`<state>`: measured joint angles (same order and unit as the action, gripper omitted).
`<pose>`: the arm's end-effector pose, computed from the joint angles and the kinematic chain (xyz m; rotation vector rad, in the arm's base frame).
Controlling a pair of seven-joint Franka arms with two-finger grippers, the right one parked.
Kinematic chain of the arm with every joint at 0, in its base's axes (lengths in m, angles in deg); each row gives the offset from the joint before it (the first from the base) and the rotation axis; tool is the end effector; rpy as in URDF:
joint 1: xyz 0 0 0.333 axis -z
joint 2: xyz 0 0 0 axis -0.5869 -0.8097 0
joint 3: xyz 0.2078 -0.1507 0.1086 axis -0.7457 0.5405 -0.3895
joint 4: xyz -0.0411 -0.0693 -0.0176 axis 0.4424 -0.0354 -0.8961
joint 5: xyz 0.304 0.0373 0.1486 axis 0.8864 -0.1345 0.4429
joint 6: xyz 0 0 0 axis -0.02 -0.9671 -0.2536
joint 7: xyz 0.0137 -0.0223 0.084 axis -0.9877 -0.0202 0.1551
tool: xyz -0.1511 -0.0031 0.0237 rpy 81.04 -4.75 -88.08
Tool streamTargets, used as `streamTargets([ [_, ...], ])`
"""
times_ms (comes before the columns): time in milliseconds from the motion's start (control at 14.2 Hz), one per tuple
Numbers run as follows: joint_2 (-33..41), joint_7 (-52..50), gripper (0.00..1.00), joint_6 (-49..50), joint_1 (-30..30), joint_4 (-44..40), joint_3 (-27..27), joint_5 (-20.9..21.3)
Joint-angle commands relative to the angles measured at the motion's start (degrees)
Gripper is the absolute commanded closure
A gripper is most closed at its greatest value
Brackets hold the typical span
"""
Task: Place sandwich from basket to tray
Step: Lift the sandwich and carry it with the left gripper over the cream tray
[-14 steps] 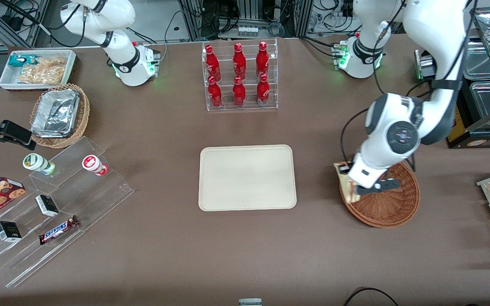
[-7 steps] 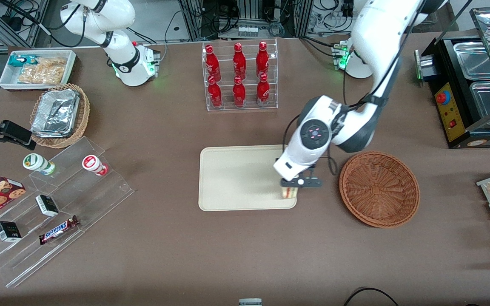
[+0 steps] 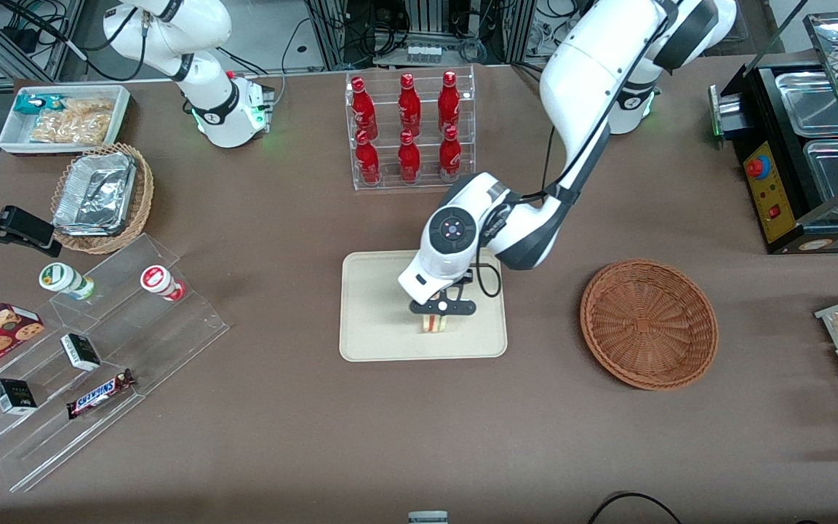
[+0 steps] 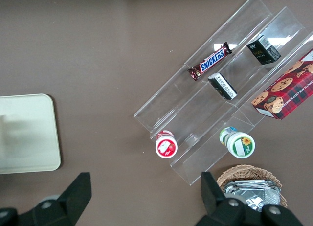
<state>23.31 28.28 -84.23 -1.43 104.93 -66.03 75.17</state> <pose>0.4736 -0.4511 0.2121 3.0682 -0.0062 -0.1842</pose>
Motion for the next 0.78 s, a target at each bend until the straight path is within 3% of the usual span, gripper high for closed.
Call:
streamTargets([
  [0, -3.86, -3.82, 0.99, 2.67, 1.26, -5.92, -0.51, 0.98],
  [141, -4.04, -6.03, 0.91, 2.50, 1.35, -5.92, -0.51, 1.16],
  [212, -4.04, -6.03, 0.80, 2.41, 1.26, -5.92, -0.51, 1.16],
  [282, -3.96, -6.38, 0.51, 2.41, 1.26, -5.92, -0.51, 0.99],
  [353, -3.78, -7.08, 0.01, 2.32, 1.09, -5.75, -0.51, 0.38],
  [706, 1.21, -6.47, 0.00, 7.49, -0.05, -5.22, -1.03, 1.25],
])
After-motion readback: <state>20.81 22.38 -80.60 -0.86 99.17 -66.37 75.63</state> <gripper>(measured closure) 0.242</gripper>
